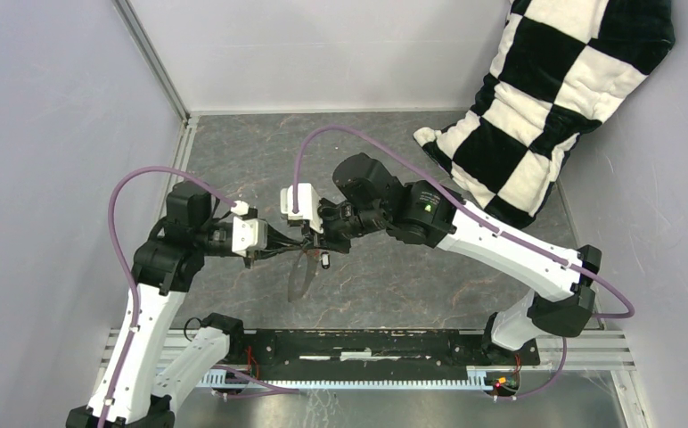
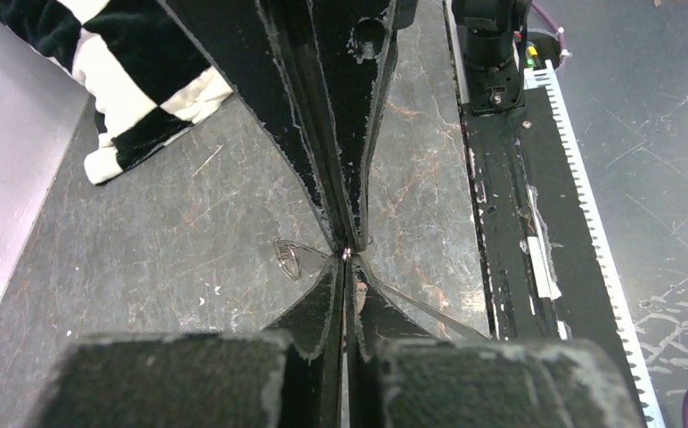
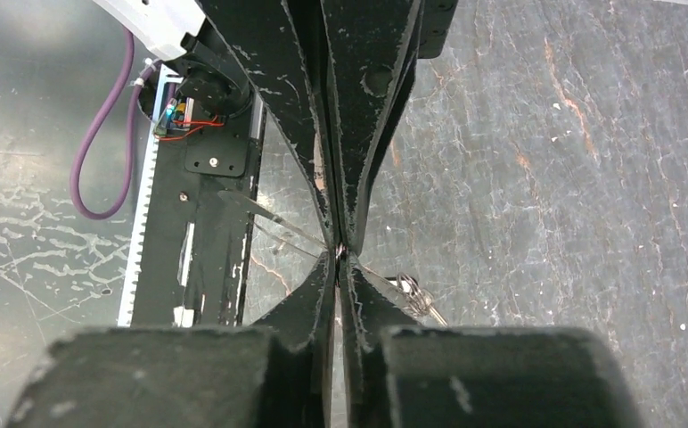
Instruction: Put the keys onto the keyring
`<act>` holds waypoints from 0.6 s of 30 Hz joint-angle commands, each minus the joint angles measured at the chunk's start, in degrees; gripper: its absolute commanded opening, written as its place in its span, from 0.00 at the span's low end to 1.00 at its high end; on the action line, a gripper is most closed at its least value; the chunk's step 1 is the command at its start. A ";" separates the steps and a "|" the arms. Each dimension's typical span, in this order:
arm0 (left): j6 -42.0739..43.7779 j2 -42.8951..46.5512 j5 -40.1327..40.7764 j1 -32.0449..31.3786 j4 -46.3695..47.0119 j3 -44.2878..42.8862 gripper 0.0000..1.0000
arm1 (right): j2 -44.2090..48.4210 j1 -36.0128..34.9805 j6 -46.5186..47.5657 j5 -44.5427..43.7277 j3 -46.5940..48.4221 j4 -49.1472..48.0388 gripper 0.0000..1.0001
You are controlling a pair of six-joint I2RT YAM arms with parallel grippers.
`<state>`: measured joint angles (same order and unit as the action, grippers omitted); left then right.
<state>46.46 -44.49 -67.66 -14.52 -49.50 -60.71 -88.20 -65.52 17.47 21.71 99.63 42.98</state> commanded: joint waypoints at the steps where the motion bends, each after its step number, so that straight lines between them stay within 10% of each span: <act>1: 4.46 -1.32 -2.15 -0.24 -2.91 -1.59 0.02 | 1.13 -0.83 -0.94 0.95 3.37 -6.26 0.13; 11: -44.32 3.60 -3.53 -0.24 44.10 8.41 0.02 | 20.82 2.71 -15.12 -7.89 -22.87 -33.90 0.60; 18: -58.89 5.04 1.62 -0.24 61.63 10.32 0.02 | 28.55 5.95 -25.00 -9.49 -36.00 -47.94 0.67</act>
<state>3.03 -40.10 -68.84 -14.61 -6.28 -50.52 -60.27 -60.71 -0.05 13.72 66.89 7.18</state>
